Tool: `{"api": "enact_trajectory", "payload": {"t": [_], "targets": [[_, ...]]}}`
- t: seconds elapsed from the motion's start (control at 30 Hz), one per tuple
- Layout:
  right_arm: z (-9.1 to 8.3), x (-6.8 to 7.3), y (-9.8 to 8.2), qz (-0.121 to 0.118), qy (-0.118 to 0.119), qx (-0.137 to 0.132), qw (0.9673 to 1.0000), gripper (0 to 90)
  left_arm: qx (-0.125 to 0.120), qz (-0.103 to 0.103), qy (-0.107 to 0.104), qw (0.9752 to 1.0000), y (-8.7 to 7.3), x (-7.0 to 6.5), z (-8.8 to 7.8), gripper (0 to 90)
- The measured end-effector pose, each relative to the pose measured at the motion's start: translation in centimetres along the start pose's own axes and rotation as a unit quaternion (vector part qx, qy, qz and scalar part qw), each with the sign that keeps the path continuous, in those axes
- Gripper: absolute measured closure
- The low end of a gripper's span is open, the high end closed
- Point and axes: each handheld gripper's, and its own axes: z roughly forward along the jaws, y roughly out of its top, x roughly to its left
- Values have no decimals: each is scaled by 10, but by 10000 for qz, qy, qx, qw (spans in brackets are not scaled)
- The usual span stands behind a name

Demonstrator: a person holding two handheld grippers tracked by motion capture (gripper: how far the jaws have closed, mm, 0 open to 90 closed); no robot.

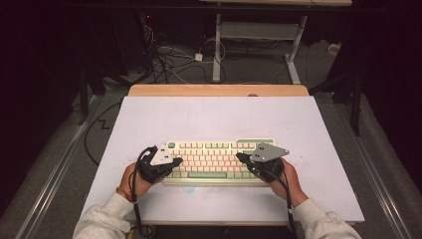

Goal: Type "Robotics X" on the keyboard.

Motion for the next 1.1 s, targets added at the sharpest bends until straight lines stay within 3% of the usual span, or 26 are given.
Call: {"api": "enact_trajectory", "payload": {"t": [0.23, 0.63, 1.1], "targets": [[3, -2, -8, 35, 28, 255, 9997, 900, 23, 4, -24, 10000, 3, -2, 5, 876], [10, -7, -27, 46, 96, 885, 9960, 900, -15, 68, -58, 10000, 17, -2, 15, 877], [11, -6, -31, 94, 171, 1007, 9947, 900, 168, 195, -216, 9994, 33, -3, 28, 878]]}}
